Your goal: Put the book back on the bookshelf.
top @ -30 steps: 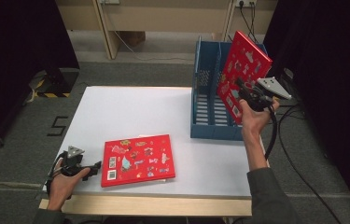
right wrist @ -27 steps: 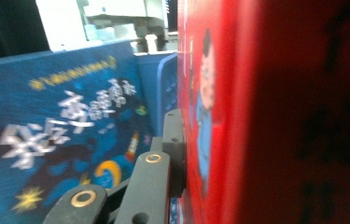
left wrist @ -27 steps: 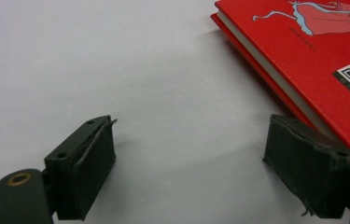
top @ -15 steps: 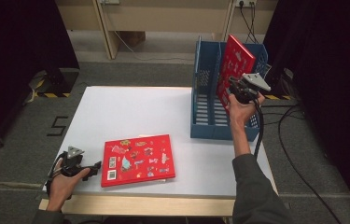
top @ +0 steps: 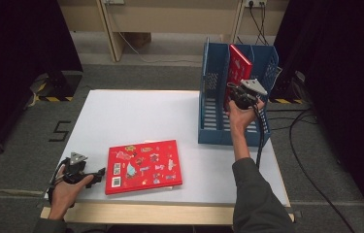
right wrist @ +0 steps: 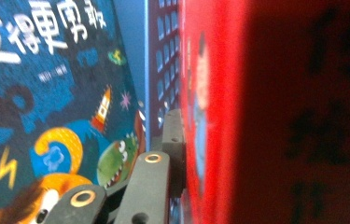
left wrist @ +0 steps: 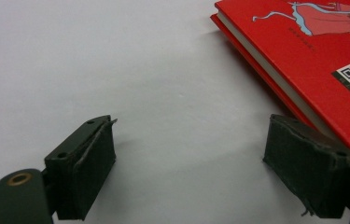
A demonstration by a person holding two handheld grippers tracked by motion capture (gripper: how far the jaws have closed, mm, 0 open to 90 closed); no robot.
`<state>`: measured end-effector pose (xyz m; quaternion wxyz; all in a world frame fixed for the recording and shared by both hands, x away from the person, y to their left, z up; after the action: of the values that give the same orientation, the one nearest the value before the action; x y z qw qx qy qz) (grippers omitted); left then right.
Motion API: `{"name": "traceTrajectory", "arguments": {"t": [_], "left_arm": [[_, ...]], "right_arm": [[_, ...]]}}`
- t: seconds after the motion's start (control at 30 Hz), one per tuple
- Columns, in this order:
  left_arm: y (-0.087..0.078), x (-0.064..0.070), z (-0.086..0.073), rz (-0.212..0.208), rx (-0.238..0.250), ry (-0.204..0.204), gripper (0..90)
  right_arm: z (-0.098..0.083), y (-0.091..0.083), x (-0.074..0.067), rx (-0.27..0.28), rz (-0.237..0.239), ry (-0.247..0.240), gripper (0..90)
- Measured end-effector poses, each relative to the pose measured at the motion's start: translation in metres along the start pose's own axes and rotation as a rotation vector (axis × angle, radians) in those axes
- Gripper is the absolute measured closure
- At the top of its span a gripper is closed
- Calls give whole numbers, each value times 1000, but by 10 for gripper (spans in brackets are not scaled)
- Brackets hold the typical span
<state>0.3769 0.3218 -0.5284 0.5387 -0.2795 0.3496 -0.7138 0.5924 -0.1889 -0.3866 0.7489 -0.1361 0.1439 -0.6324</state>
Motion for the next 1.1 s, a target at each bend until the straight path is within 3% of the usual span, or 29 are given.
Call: {"name": "traceTrajectory", "arguments": {"t": [0.33,0.43,0.57,0.67,0.8,1.1], "left_arm": [[0,0,0,3,2,-2,148],[0,0,0,4,0,-2,149],[0,0,0,4,-1,-2,149],[0,0,0,3,-4,0,149],[0,0,1,4,-3,-1,149],[0,1,0,5,-5,-1,149]], "right_arm": [[-10,9,1,-54,0,14,784],[-9,9,0,-50,0,-6,767],[-6,6,-2,-73,6,-26,759],[-6,3,-5,-88,15,0,742],[-4,-5,-13,-72,19,-54,703],[-4,-24,-15,-66,76,-58,633]]}}
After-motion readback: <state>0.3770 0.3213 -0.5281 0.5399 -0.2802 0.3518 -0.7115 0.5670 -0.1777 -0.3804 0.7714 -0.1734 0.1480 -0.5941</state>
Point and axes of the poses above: each handheld gripper's, and its own axes: y roughly forward along the jaws, z roughly out of its top, x roughly to its right, the point moved 4 cm from there along y, roughly forward along the jaws, and after that the axes turned 9 degrees about -x, right-handed, at the moved point
